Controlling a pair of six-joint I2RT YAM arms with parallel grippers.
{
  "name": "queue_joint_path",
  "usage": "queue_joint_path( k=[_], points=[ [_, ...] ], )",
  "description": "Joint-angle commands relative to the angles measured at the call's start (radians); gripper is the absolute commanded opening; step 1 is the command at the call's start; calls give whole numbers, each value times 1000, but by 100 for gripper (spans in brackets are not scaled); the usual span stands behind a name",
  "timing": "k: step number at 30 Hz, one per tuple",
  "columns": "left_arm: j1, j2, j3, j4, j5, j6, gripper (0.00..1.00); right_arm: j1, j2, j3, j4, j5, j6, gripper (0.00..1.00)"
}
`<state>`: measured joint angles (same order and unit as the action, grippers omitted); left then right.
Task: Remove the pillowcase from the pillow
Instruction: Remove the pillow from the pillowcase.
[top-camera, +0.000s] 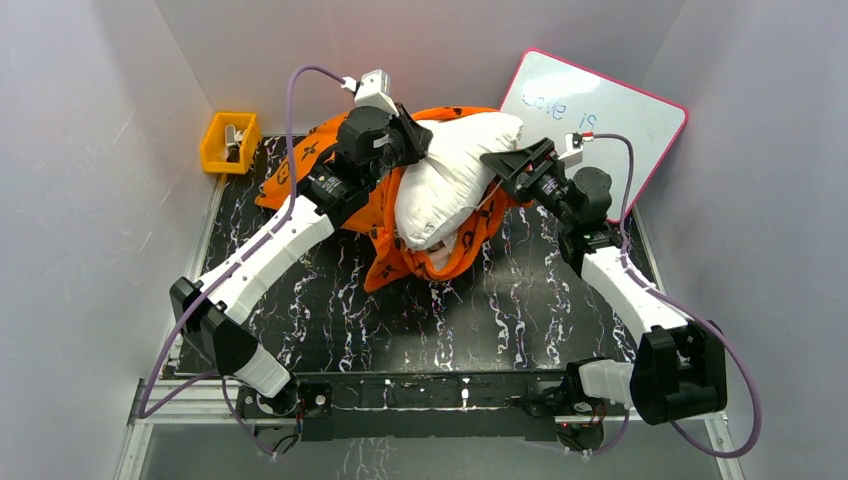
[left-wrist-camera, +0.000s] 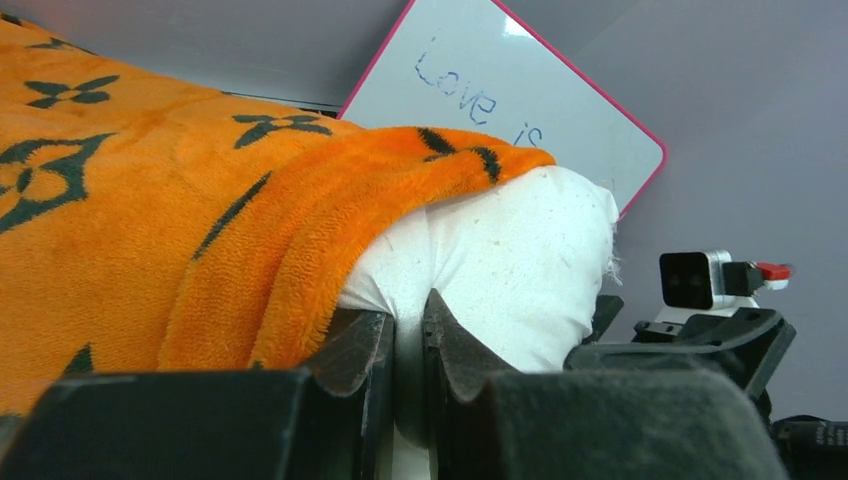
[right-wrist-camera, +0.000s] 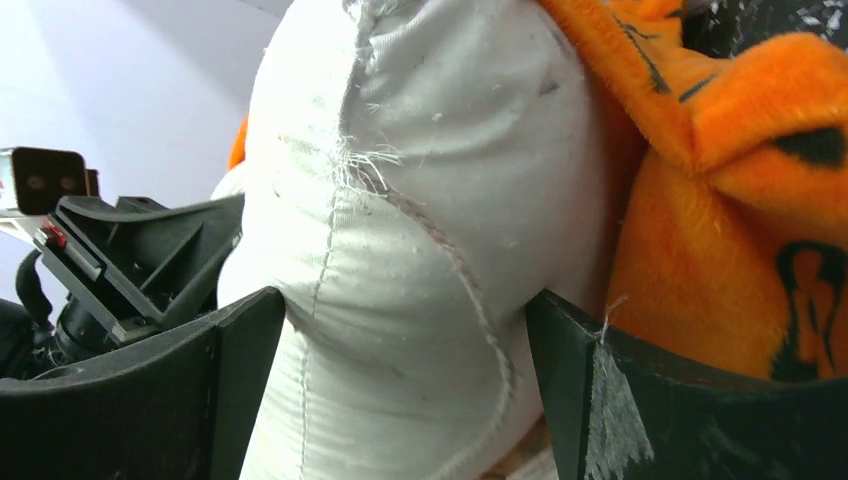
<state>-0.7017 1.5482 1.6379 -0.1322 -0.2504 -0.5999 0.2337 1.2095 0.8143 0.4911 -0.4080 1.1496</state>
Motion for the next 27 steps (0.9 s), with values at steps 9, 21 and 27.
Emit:
queue_joint_path(
  k=[9, 21, 27],
  points=[
    [-13, -58, -105, 168, 138, -130, 0, 162, 152, 119, 523, 212, 84, 99],
    [-54, 100, -73, 62, 194, -54, 0, 285, 141, 223, 348, 185, -13, 98],
    [-55, 107, -101, 57, 227, -16, 0, 295, 132, 224, 228, 180, -66, 99]
  ],
)
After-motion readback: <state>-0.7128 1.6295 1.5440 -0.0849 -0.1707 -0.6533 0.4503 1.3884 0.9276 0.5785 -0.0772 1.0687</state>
